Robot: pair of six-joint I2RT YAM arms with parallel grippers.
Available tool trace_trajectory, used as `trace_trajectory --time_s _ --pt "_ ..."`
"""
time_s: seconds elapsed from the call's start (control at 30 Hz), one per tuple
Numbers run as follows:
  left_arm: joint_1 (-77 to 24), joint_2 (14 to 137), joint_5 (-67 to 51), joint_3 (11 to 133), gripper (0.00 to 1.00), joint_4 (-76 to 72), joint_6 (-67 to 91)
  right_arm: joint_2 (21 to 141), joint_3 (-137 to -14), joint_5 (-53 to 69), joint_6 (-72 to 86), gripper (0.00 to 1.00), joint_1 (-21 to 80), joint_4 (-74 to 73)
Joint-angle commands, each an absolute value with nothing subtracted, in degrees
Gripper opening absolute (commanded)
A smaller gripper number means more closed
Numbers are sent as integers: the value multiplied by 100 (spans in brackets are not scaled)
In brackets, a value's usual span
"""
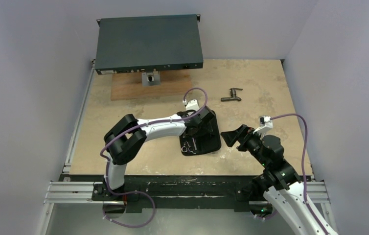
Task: Sort the hair-cutting tools
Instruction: Place the comb in the hairdressing tool bag.
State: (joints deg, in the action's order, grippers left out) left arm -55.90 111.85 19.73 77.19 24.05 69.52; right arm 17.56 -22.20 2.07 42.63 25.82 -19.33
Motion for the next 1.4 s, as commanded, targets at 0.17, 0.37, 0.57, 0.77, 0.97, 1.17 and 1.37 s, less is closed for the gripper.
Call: trace_trajectory --time_s 0.17,0.37,0.57,0.77,0.97,1.17,1.37 --pt "-5555 10276 2101 7754 69 2759 6450 1839 -2235 108 4333 89 2577 -1750" --pt "-5473 8592 2424 6418 75 2720 6243 2370 -1696 278 4523 89 2580 -1042" --pt "-4864 7095 1534 4151 75 1323 6018 3591 -1289 532 4768 89 2577 324" --pt "-4306 7190 384 3099 75 -621 5958 4657 -1142 627 4893 87 2575 1525" --pt "-3943 8271 -520 3131 74 -1836 6205 5422 -1325 573 4767 87 2579 1852" --pt "-3903 9081 -897 3404 65 -2414 6338 5737 -1522 409 4551 82 2575 1859" --pt "-3902 9210 -897 3533 51 -2479 6191 5711 -1581 366 4450 72 2575 1835"
